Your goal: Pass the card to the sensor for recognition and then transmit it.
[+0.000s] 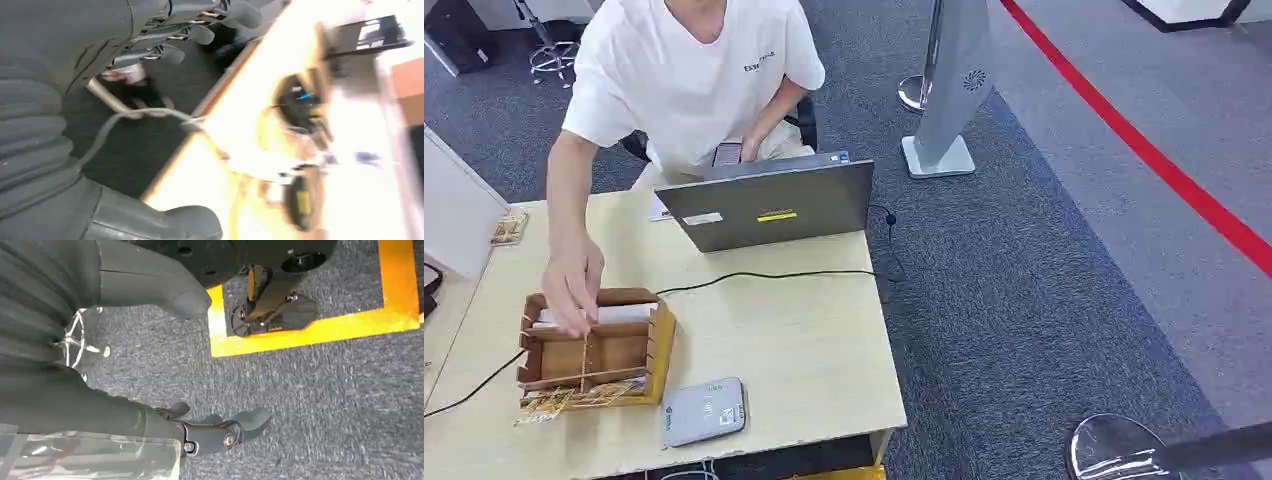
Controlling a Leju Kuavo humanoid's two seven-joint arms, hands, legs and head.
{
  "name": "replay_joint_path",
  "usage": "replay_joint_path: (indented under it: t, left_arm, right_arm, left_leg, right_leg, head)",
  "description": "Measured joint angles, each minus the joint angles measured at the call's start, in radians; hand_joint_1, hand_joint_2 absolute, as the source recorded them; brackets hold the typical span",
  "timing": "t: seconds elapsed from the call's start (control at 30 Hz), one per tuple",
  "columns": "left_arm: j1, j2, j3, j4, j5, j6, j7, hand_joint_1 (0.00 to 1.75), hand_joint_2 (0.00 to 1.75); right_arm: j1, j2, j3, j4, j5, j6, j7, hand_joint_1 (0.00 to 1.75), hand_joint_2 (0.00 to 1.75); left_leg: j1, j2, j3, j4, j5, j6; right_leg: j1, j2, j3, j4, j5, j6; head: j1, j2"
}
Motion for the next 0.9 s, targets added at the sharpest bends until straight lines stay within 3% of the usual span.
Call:
replay_joint_path:
  t: [0.17,0.23,0.3,0.4,0.6,0.9]
  left_arm:
    - [0.0,0.0,0.0,-0.006,-0.002,0.001,0.0,0.0,1.75]
    - [-0.008,0.016,-0.011,-0.095,-0.043,0.014,-0.008,0.0,1.75]
    - [-0.068,0.093,-0.08,-0.322,-0.186,0.046,-0.022,0.0,1.75]
    - [-0.094,0.121,-0.108,-0.385,-0.256,0.055,-0.027,0.0,1.75]
    - [-0.167,0.177,-0.154,-0.472,-0.428,0.07,-0.039,0.0,1.75]
    - [-0.261,0.235,-0.227,-0.476,-0.667,0.077,-0.015,0.0,1.75]
  right_arm:
    - [0.0,0.0,0.0,0.0,0.001,0.001,0.001,0.0,1.75]
    - [0.0,-0.001,0.001,0.002,0.019,0.005,0.005,0.0,1.75]
    - [-0.001,-0.004,0.012,0.013,0.075,0.022,0.029,0.0,1.75]
    - [0.001,-0.005,0.023,0.017,0.098,0.024,0.039,0.0,1.75]
    - [0.001,-0.005,0.045,0.024,0.153,0.038,0.059,0.0,1.75]
    - [0.001,-0.007,0.064,0.027,0.198,0.045,0.086,0.0,1.75]
  left_leg:
    - [0.0,0.0,0.0,0.0,0.0,0.0]
    - [0.0,0.0,0.0,0.0,0.0,0.0]
    - [0.0,0.0,0.001,0.0,0.0,0.0]
    - [0.0,0.0,0.0,0.0,0.0,0.0]
    - [0.0,0.0,0.001,0.0,0.0,0.0]
    - [0.0,0.003,0.002,0.0,0.0,0.0]
  right_leg:
    - [0.0,0.0,0.0,0.0,0.0,0.0]
    - [0.0,0.0,0.0,0.0,0.0,0.0]
    - [0.0,0.001,0.0,0.0,0.0,0.0]
    - [0.0,0.001,0.0,0.0,0.0,0.0]
    - [0.0,0.001,0.0,0.0,0.0,0.0]
    - [0.0,0.004,-0.001,0.0,0.001,0.0]
  head:
    - [0.0,0.0]
    - [0.0,0.0]
    - [0.0,0.0]
    - [0.0,0.0]
    - [0.0,0.0]
    - [-0.001,0.0]
